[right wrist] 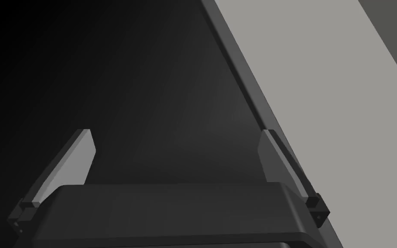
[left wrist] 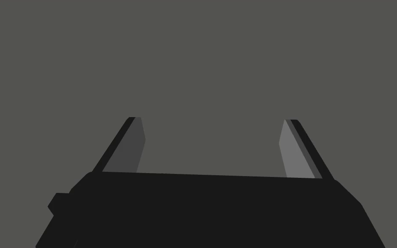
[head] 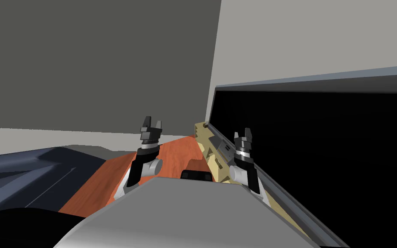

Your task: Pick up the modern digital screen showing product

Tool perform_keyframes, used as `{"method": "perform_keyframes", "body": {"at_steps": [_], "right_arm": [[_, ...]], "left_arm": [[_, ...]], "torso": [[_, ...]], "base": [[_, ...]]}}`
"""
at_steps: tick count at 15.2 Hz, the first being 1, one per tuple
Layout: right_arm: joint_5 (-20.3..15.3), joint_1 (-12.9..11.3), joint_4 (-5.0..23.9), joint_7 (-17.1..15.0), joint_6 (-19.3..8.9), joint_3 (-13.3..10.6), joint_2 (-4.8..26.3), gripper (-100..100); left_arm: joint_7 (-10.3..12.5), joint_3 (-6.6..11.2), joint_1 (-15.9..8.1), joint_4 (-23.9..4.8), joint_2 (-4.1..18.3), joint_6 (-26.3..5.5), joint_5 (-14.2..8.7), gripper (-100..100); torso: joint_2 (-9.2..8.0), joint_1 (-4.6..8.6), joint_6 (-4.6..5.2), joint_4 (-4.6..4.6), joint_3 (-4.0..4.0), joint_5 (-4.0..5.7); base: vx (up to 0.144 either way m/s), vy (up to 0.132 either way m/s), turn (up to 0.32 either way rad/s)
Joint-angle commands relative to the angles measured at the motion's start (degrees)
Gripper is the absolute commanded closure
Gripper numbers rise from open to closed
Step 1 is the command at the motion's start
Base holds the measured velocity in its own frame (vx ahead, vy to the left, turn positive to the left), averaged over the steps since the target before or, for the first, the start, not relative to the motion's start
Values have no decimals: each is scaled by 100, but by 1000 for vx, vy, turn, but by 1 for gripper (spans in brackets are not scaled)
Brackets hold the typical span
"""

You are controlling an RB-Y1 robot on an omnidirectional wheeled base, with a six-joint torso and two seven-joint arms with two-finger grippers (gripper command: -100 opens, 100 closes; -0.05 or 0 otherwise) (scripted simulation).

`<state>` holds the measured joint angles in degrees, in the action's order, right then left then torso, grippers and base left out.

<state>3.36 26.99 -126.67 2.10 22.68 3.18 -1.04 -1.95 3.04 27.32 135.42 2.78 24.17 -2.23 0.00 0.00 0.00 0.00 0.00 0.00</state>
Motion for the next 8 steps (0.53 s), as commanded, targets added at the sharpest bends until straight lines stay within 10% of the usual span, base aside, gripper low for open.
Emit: {"method": "perform_keyframes", "body": {"at_steps": [1,8], "right_arm": [[-22,-2,54,-3,23,-33,281,-100],[-113,-12,271,-18,117,-171,962,-100]], "left_arm": [[0,0,0,0,0,0,0,0],[0,0,0,0,0,0,0,0]], "torso": [[0,0,0,0,0,0],[-4,-7,-1,-1,-2,-1]], "base": [[-2,6,17],[-8,17,27]]}}
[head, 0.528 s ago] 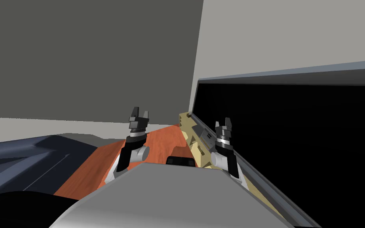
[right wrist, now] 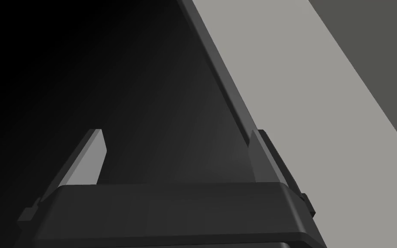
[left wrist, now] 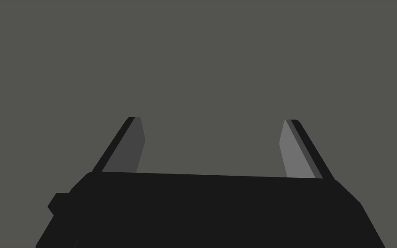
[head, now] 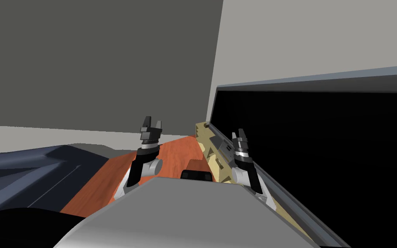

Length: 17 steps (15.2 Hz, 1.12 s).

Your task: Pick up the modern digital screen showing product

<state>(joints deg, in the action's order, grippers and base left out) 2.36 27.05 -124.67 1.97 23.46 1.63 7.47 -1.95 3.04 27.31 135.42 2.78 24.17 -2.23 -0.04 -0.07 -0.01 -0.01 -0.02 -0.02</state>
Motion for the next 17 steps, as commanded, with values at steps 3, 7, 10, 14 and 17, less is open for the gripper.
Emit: {"method": "perform_keyframes", "body": {"at_steps": [3,7,10,14,17], "right_arm": [[-105,-29,297,-20,137,-158,523,-100],[-159,-36,432,-29,196,-243,918,-100],[-281,-52,739,-50,331,-436,1372,-100],[-348,-62,909,-62,406,-544,1819,-100],[-419,-72,1090,-75,487,-658,2136,-100]], "left_arm": [[0,0,0,0,0,0,0,0],[0,0,0,0,0,0,0,0],[0,0,0,0,0,0,0,0],[0,0,0,0,0,0,0,0],[0,0,0,0,0,0,0,0]], "torso": [[0,0,0,0,0,0],[-1,-2,0,0,0,0],[1,-2,-1,0,1,0],[-2,-10,-1,0,-1,-2],[-1,-4,0,0,0,-1]], "base": [[-13,25,43],[-12,27,41],[-10,32,58],[-15,40,54],[-10,28,45]]}}
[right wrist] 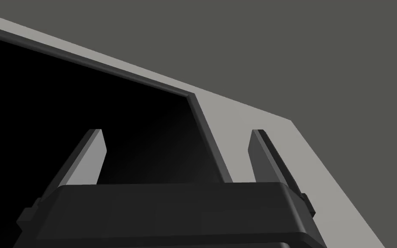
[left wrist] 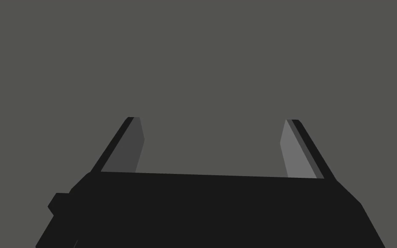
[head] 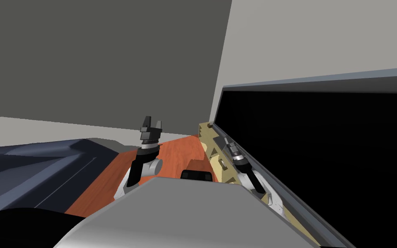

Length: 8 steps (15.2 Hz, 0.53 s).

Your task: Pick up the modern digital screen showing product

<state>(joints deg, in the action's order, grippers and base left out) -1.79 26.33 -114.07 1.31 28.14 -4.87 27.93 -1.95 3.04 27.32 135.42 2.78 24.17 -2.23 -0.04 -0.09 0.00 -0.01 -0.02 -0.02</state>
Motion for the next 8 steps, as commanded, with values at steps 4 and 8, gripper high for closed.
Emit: {"method": "perform_keyframes", "body": {"at_steps": [4,8], "right_arm": [[-157,-22,419,-38,193,-256,606,-100],[-236,-34,627,-53,286,-388,1059,-100]], "left_arm": [[0,0,0,0,0,0,0,0],[0,0,0,0,0,0,0,0]], "torso": [[0,0,1,0,0,0],[-1,-1,-1,0,0,0]], "base": [[-10,31,58],[-12,32,56]]}}
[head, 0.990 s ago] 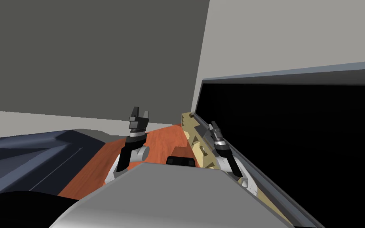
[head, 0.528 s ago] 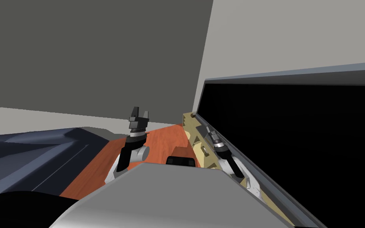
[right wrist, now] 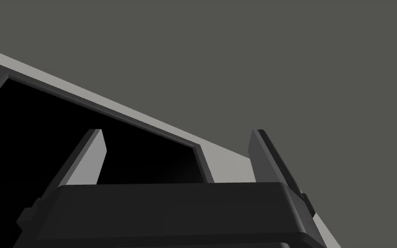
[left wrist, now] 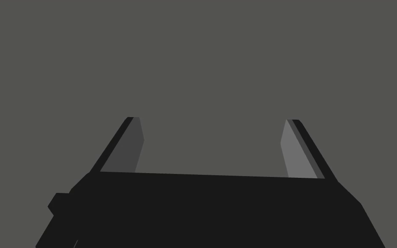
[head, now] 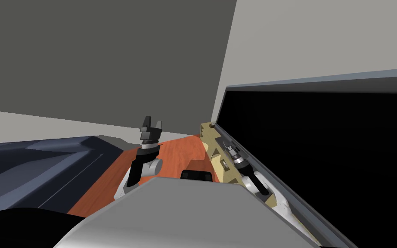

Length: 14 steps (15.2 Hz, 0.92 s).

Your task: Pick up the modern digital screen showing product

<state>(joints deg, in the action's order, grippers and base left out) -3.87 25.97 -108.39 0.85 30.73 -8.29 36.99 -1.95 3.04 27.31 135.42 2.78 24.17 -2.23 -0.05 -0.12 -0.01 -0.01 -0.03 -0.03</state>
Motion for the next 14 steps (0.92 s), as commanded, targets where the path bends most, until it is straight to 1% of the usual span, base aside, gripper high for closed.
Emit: {"method": "perform_keyframes", "body": {"at_steps": [1,2,3,4,6,7,8,9,10,11,12,13,14], "right_arm": [[-28,3,59,-7,27,-45,163,-100],[-109,-9,273,-23,124,-181,373,-100],[-109,-9,273,-23,124,-181,495,-100],[-192,-22,488,-39,223,-321,629,-100],[-192,-22,494,-39,223,-321,830,-100],[-276,-36,719,-56,324,-464,982,-100],[-276,-36,719,-56,324,-464,1120,-100],[-276,-36,719,-56,324,-464,1165,-100],[-361,-50,949,-73,428,-610,1360,-100],[-361,-50,949,-73,428,-610,1487,-100],[-361,-50,949,-73,428,-610,1499,-100],[-447,-64,1181,-91,534,-759,1705,-100],[-447,-64,1181,-91,534,-759,1829,-100]], "left_arm": [[0,0,0,0,0,0,0,0],[0,0,0,0,0,0,0,0],[0,0,0,0,0,0,0,0],[0,0,0,0,0,0,0,0],[0,0,0,0,0,0,0,0],[0,0,0,0,0,0,0,0],[0,0,0,0,0,0,0,0],[0,0,0,0,0,0,0,0],[0,0,0,0,0,0,0,0],[0,0,0,0,0,0,0,0],[0,0,0,0,0,0,0,0],[0,0,0,0,0,0,0,0],[0,0,0,0,0,0,0,0]], "torso": [[0,0,0,0,0,0],[1,2,1,0,0,0],[0,1,0,0,0,0],[1,1,0,0,0,0],[-1,-2,0,0,0,0],[-1,-1,1,0,0,-1],[-1,-2,0,0,-1,0],[-1,-2,0,0,-1,-1],[0,0,1,0,0,0],[0,0,0,0,0,0],[1,0,1,0,0,0],[1,1,2,0,1,0],[0,0,0,0,0,0]], "base": [[-8,26,24],[-10,30,74],[-11,33,86],[-14,40,88],[-13,38,53],[-15,40,65],[-17,41,72],[-9,29,34],[-8,34,88],[-7,37,82],[-5,27,23],[-10,36,74],[-13,42,85]]}}
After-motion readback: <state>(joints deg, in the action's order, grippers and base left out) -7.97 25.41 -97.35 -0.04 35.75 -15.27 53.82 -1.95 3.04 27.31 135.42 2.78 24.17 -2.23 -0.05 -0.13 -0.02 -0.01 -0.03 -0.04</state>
